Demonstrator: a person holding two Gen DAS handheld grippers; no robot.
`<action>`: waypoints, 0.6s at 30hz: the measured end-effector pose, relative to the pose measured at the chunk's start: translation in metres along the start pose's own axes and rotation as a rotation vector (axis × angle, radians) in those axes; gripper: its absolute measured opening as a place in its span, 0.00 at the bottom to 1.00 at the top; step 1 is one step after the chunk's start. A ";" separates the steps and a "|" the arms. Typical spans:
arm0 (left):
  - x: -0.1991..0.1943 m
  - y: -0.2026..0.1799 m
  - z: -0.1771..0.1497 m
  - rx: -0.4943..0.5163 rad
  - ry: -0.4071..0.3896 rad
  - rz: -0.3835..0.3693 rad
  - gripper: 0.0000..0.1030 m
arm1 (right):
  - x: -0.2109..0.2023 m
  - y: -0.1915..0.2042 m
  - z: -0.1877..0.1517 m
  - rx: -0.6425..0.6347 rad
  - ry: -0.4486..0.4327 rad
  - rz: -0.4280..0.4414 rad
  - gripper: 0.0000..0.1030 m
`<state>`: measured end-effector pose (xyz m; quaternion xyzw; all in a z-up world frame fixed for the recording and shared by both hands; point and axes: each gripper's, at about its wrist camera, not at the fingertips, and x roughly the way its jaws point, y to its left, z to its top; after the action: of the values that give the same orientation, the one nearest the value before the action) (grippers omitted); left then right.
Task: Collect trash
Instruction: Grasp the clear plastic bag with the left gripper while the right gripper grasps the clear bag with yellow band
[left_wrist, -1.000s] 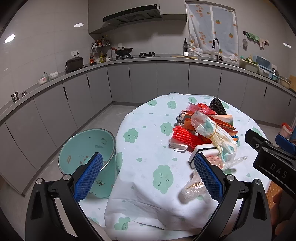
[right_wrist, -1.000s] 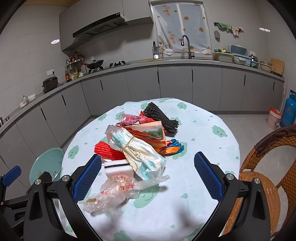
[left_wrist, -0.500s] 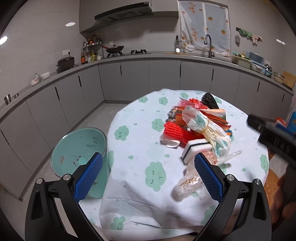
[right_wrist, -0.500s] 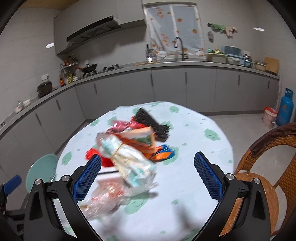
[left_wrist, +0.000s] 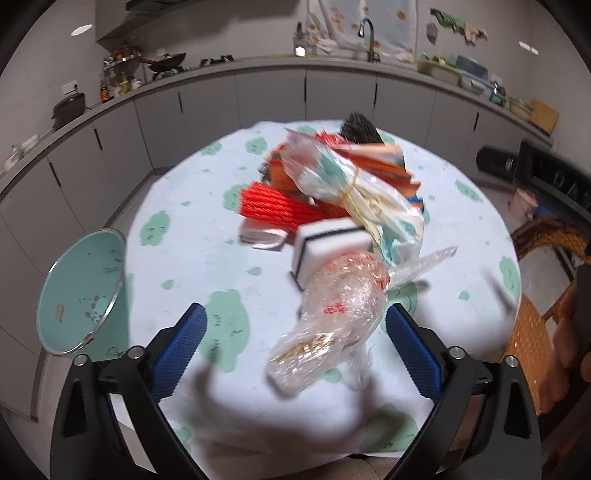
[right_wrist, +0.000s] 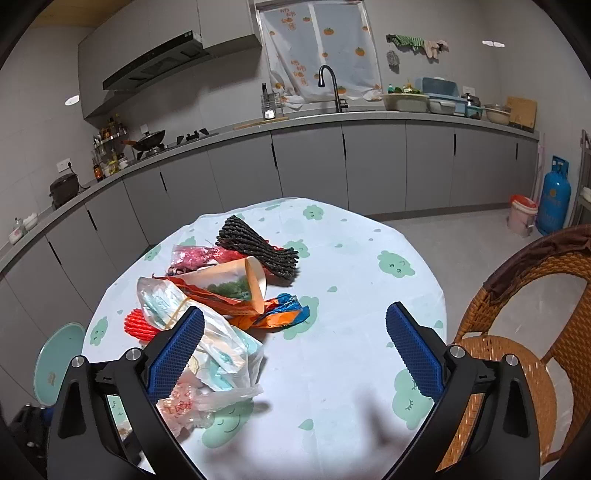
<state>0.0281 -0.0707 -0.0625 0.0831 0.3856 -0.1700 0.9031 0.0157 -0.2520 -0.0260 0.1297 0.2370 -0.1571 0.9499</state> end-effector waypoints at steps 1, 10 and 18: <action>0.006 -0.003 0.000 0.008 0.013 -0.004 0.86 | 0.002 -0.001 0.000 0.002 0.007 -0.001 0.91; 0.029 -0.002 -0.004 0.029 0.066 -0.075 0.37 | 0.022 -0.005 -0.007 0.015 0.059 0.046 0.81; 0.012 0.021 0.001 0.004 0.011 -0.126 0.17 | 0.046 0.008 -0.011 -0.010 0.117 0.187 0.70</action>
<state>0.0442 -0.0547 -0.0700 0.0617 0.3946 -0.2268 0.8883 0.0523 -0.2520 -0.0567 0.1553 0.2795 -0.0586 0.9457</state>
